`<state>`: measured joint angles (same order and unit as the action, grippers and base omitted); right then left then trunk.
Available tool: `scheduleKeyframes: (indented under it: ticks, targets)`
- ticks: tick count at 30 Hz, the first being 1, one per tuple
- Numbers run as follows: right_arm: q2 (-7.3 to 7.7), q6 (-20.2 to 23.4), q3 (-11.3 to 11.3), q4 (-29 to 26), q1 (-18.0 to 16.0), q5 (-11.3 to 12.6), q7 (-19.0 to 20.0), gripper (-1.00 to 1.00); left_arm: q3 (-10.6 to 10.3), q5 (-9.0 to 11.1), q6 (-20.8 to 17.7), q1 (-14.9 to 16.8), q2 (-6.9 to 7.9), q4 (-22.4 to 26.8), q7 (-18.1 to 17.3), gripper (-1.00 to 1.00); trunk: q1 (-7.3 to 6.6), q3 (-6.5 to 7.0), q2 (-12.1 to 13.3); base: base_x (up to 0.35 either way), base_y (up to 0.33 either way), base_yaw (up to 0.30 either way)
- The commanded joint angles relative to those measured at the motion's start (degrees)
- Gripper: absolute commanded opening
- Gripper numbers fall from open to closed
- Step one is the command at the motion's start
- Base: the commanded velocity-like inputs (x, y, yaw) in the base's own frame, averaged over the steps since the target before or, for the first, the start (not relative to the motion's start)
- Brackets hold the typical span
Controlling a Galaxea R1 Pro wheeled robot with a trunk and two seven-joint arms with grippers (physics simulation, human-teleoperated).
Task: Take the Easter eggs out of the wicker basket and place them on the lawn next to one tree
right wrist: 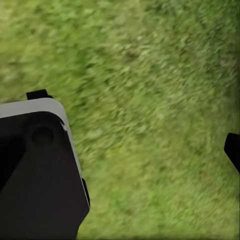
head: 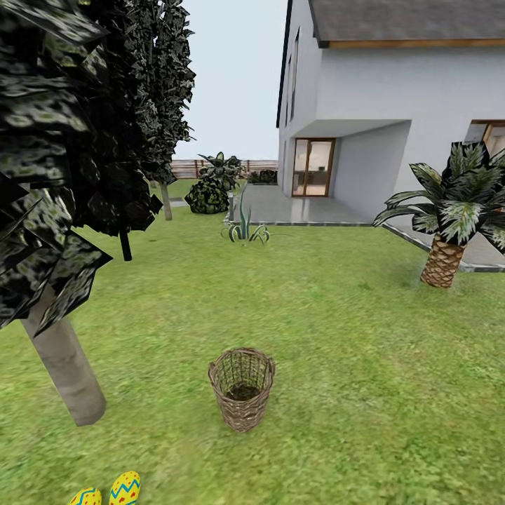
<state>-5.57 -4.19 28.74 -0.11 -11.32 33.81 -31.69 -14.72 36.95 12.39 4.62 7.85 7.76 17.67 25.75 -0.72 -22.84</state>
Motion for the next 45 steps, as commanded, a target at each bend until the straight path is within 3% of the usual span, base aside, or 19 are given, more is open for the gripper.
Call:
scheduleKeyframes:
  ticks: [1,45]
  targets:
    - [-0.03,-0.32,0.4,0.02,-0.01,0.56,-0.06,1.0,-0.49,0.44,0.11,0.02,0.03,0.02,0.25,1.0,0.03,-0.08,-0.08,0.0,0.0,0.0]
    - [0.21,-0.3,0.35,0.9,0.07,0.41,0.31,1.0,-0.39,0.44,0.18,0.04,-0.03,0.03,0.26,1.0,0.03,-0.08,-0.08,0.0,0.0,0.0]
